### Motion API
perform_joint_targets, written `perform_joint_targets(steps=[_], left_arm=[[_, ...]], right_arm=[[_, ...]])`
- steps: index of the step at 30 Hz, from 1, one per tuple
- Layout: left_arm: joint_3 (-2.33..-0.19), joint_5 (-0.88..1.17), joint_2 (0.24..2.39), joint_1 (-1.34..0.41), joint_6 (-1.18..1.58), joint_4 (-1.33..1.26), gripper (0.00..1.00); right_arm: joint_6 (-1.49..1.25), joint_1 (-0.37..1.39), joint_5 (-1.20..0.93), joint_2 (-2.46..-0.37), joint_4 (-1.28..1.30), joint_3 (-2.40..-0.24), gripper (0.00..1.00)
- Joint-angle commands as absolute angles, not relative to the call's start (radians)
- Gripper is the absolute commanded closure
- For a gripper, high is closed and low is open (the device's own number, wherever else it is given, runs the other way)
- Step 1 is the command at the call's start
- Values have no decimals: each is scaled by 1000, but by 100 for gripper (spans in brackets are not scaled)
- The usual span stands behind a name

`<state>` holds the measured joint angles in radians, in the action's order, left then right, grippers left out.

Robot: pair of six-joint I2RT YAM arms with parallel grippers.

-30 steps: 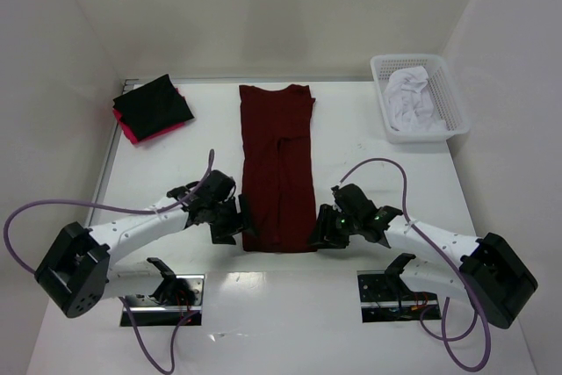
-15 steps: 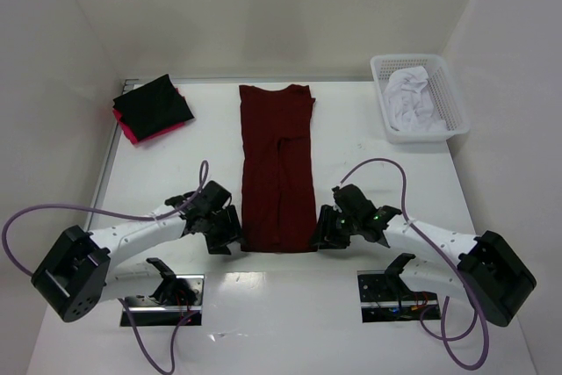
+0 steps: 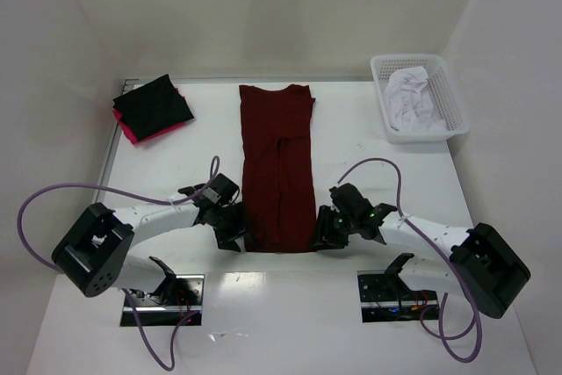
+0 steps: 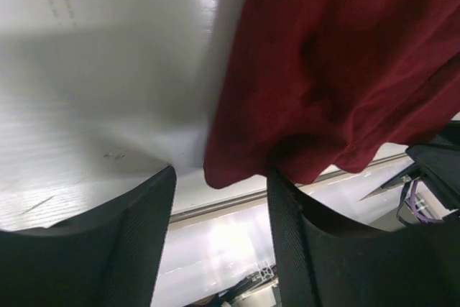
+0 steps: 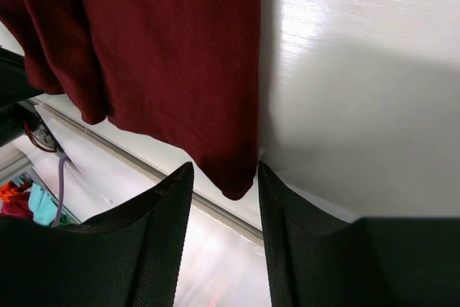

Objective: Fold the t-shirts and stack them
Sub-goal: Grab the bottom of the folded rectangular tshirt with both arms

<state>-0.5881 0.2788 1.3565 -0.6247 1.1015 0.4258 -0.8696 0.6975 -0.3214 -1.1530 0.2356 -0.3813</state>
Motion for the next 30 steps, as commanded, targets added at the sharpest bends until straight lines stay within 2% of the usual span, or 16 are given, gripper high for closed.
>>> perform_joint_targets(steps=[1,3,6,10,11,15,21,30], left_arm=[[-577,227,1402,-621,1063,397,40],[-577,227,1413,-621,1063,397,46],[-577,227,1413,-621,1063,397,55],[-577,218,1413,-621,1063,407,71],[-577,218,1413,-621,1063,407,80],[-577,209,1413,-621,1063,416,100],[-577,198,1372,-621,1063,464,100],[-607,132,1239,-621,1045,613,100]], right_arm=[[-848,707,-288,-1170,235,-393,55],[-857,707,-288,-1170,235,-393,56],[-857,707,-288,-1170,235,-383,64],[-867,707,-279,-1170,225,-383,73],[-867,707,-279,-1170,225,-374,74],[-867,707,-279,-1160,225,-374,87],[-895,707,-258,-1105,259,-365,100],[-905,707,-238,-1033,302,-356,100]])
